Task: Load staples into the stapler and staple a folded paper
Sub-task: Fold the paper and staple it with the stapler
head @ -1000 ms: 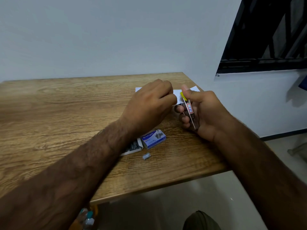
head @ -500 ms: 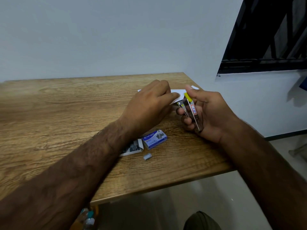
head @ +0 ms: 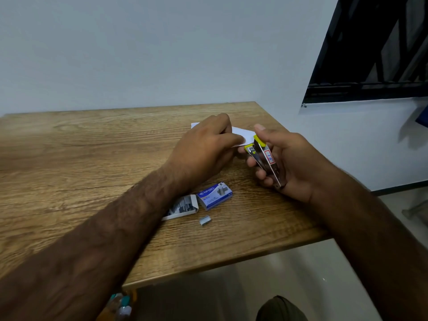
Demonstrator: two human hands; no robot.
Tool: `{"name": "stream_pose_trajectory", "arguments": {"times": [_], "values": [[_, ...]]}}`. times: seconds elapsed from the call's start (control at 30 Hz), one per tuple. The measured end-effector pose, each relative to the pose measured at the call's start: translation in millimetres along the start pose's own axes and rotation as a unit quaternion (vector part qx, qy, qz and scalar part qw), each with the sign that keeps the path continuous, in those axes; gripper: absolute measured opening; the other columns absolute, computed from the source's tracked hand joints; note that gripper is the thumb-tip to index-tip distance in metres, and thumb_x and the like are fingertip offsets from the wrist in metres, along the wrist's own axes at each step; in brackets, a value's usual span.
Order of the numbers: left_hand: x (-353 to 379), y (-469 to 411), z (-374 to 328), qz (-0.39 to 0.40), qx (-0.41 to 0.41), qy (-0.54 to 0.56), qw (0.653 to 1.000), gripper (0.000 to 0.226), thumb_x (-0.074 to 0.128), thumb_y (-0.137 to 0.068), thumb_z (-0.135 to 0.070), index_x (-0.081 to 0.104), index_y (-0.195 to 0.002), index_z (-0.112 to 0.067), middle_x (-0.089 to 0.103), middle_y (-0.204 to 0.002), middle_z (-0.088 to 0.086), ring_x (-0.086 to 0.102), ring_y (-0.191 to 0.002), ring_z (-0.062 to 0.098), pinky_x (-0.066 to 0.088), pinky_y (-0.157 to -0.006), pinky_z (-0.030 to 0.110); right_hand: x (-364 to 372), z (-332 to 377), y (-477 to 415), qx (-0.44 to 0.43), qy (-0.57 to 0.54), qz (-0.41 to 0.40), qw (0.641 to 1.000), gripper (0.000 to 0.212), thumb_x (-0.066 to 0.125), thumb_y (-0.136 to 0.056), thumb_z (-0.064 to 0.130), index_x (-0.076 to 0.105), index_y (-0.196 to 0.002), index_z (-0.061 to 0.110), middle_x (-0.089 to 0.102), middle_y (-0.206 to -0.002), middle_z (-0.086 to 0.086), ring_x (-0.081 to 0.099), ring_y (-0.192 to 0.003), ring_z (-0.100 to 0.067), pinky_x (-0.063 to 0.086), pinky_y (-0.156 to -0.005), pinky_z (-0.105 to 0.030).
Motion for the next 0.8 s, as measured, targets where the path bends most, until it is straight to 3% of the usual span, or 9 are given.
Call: {"name": "stream_pose_trajectory", "arguments": {"times": [0.2,0.37,0.47,0.57,0.67,0.8], "values": [[7,0,7,0.051,-0.046,0.046,0.997,0.022,0.068,-0.090,-0.017,0.077,-0.110,-0.019,0.049,-0.092,-0.001,0.043,-0.082,0.012,0.050,-0.068,0.047,-2,-4,3,-0.004,0.018,0.000,1.000,0.051,0.058,-0.092,0.056,0.073,-0.104,0.008,0.067,-0.069,-0.005,0.056,-0.047,-0.015,0.040,-0.037,-0.022],[18,2,12,0.120,-0.091,0.073,0.986,0.028,0.068,-0.093,-0.027,0.073,-0.120,-0.032,0.053,-0.098,-0.005,0.052,-0.084,0.011,0.052,-0.074,0.044,-3,-4,6,-0.024,0.068,-0.033,0.997,0.050,0.063,-0.088,0.056,0.073,-0.106,0.011,0.069,-0.072,-0.005,0.059,-0.049,-0.016,0.042,-0.039,-0.024],[21,3,15,0.126,-0.109,0.075,0.983,0.021,0.066,-0.093,-0.032,0.072,-0.113,-0.032,0.051,-0.096,-0.010,0.054,-0.081,0.008,0.049,-0.069,0.035,-2,-3,5,-0.057,0.157,-0.088,0.982,0.045,0.075,-0.077,0.058,0.075,-0.098,0.019,0.064,-0.068,0.002,0.052,-0.046,-0.010,0.040,-0.042,-0.023],[21,5,16,0.134,-0.106,0.077,0.982,0.022,0.065,-0.093,-0.036,0.072,-0.114,-0.032,0.052,-0.096,-0.011,0.049,-0.075,0.000,0.041,-0.064,0.028,-8,1,1,-0.173,0.321,-0.214,0.906,0.024,0.082,-0.075,0.041,0.075,-0.093,0.026,0.066,-0.072,0.015,0.060,-0.063,-0.005,0.047,-0.058,-0.026],[20,5,16,0.159,-0.112,0.071,0.978,0.030,0.064,-0.094,-0.038,0.072,-0.122,-0.030,0.058,-0.105,-0.007,0.050,-0.088,0.002,0.048,-0.076,0.031,-12,8,-1,-0.256,0.477,-0.243,0.805,0.013,0.069,-0.085,0.025,0.073,-0.095,0.031,0.067,-0.081,0.019,0.062,-0.079,-0.006,0.047,-0.066,-0.026],[17,3,15,0.185,-0.125,0.081,0.971,0.030,0.063,-0.096,-0.038,0.072,-0.123,-0.029,0.061,-0.111,-0.007,0.058,-0.098,0.008,0.051,-0.085,0.035,-15,7,-11,-0.223,0.563,-0.164,0.779,0.025,0.062,-0.086,0.021,0.069,-0.105,0.036,0.066,-0.093,0.015,0.060,-0.093,-0.012,0.050,-0.078,-0.033]]}}
Point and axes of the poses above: each hand's wrist, its own y-axis away from the middle knuckle, its own x-axis out of the palm, z = x × y, the point moved 2 cm from there along -y, towards the middle knuckle
